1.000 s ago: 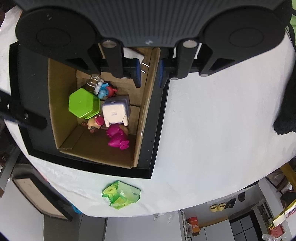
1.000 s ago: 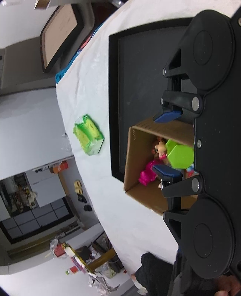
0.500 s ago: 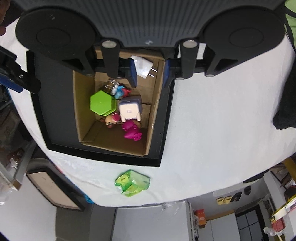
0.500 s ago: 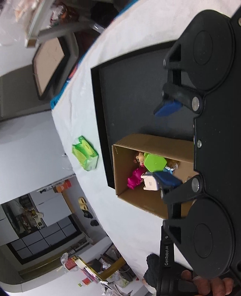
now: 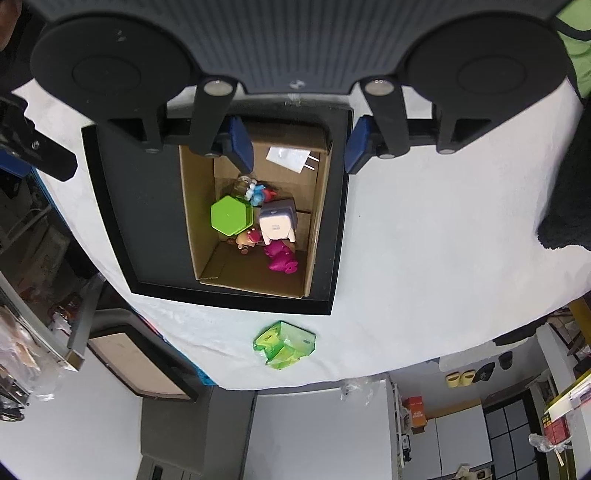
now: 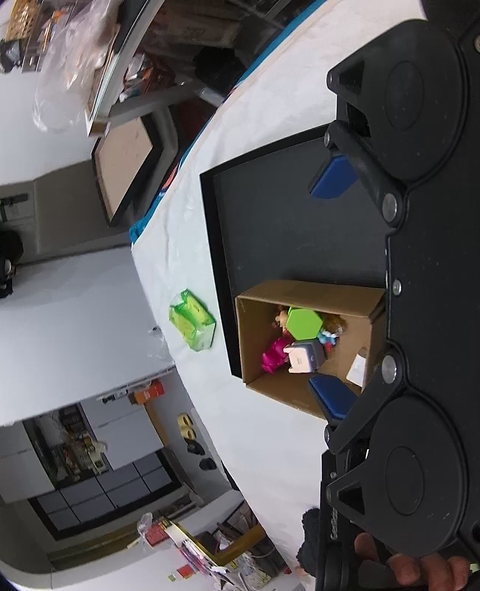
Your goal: Organize rigid objects
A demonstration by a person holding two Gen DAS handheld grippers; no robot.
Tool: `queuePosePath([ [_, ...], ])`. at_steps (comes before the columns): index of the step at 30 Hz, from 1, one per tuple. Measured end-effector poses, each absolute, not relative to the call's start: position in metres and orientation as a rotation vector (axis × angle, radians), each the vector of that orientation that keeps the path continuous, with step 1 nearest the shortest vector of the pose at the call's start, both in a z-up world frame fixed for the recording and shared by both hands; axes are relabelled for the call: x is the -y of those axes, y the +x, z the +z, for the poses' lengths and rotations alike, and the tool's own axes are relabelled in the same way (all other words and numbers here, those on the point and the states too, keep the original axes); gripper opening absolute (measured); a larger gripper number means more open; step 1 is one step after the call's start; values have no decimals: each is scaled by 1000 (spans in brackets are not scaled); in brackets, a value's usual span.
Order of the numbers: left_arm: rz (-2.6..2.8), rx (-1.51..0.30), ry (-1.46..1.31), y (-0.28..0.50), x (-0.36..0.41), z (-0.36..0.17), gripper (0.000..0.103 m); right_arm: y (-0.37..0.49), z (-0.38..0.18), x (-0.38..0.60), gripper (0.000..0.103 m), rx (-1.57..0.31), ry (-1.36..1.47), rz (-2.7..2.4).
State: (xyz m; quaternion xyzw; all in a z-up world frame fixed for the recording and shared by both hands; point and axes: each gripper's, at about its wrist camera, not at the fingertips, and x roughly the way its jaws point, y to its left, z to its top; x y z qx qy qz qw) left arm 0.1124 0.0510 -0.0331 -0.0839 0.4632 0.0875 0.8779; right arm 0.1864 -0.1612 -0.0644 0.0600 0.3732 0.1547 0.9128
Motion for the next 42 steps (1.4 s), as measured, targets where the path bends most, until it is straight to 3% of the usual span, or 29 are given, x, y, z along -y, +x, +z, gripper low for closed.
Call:
queuePosePath([
  [8, 156, -915, -173, 83, -51, -17, 70, 159, -52, 159, 103, -748, 78, 291],
  [18, 130, -877, -153, 51, -50, 4, 97, 133, -36, 151, 103, -765, 24, 278],
  [42, 100, -803, -114, 6, -39, 36, 100, 88, -8, 155, 103, -733, 23, 320],
])
